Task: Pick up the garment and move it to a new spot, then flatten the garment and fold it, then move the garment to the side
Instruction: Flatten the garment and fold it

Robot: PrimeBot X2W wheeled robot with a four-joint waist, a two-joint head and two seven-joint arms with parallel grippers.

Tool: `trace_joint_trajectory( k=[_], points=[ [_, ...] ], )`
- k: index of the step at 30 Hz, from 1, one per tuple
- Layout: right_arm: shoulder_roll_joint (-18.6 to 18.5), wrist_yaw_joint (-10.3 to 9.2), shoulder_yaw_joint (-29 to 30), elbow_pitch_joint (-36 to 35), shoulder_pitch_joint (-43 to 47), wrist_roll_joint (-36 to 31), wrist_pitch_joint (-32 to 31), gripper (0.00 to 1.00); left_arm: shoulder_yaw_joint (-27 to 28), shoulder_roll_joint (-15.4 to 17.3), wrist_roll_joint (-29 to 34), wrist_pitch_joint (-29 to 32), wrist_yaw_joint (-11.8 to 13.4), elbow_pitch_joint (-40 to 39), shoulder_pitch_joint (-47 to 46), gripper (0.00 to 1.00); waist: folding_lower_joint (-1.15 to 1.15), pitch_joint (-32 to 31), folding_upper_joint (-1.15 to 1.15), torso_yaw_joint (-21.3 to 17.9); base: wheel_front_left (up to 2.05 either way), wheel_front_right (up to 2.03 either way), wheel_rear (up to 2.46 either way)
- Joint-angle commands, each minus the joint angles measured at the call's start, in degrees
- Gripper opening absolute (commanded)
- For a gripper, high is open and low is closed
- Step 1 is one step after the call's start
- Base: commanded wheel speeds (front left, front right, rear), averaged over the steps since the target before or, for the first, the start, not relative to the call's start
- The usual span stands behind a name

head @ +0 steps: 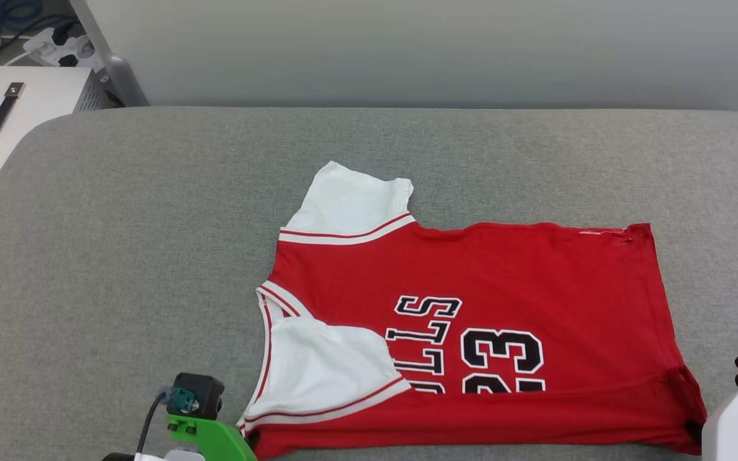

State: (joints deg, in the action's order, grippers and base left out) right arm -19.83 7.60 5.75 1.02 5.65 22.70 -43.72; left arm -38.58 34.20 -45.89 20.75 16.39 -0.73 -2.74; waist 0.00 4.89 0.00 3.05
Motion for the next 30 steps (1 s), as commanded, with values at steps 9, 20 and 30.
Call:
trace_joint_trajectory(
  k=[9,20,30],
  points=[
    [1.44,-0.11,-0.2,0.85,0.0,-1.5,1.13,0.0,-1.06,-1.34,-0.07,0.27,-1.54,4.24,-1.52,0.0,0.0,2.09,0.0,-0.31,0.0,0.0,0.0],
    [1.09,-0.11,-2.15,5.55,-2.01,-1.82,4.86,0.15,-1.57,-2.16,0.29,-0.71,-2.41,7.84,-2.75,1.0,0.0,2.02,0.0,-0.24,0.0,0.0,0.0],
    [0.54,-0.11,-2.4,3.04,-2.44,-0.59,9.1,1.0,0.62,-1.86,1.83,-6.77,-1.93,4.91,-3.61,1.0,0.0,-1.08,0.0,-0.22,0.0,0.0,0.0]
  ],
)
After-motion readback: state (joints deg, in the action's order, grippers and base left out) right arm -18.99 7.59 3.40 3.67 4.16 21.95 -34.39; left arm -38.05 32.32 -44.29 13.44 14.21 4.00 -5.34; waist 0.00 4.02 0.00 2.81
